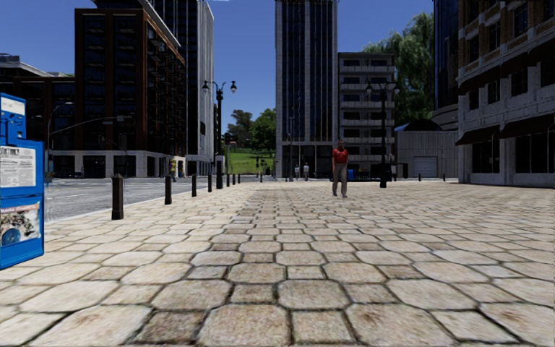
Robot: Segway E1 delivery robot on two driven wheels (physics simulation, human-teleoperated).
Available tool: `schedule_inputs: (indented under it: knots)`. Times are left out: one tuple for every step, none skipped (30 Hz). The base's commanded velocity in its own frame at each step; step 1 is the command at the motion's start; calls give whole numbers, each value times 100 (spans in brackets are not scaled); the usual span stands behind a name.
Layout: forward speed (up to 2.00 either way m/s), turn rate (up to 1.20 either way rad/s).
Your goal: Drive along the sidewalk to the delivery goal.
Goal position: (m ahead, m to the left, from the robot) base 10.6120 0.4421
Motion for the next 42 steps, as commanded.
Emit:
schedule_inputs:
  knots:
    - [200,46]
    - [200,46]
    - [200,46]
    - [200,4]
    - [200,0]
    - [200,0]
    - [200,0]
    - [200,0]
    - [200,0]
    - [200,0]
    - [200,0]
    - [200,0]
    - [200,0]
    - [200,0]
    - [200,0]
    - [200,0]
    - [200,0]
    - [200,0]
    - [200,0]
    - [200,0]
    - [200,0]
    - [200,0]
    - [200,0]
    - [200,0]
    - [200,0]
    - [200,0]
    - [200,0]
    - [200,0]
    - [200,0]
    - [200,0]
    - [200,0]
    - [200,0]
    - [200,0]
    - [200,0]
    - [200,0]
    - [200,0]
    - [200,0]
    - [200,0]
    - [200,0]
    - [200,-1]
    - [200,-22]
    - [200,-27]
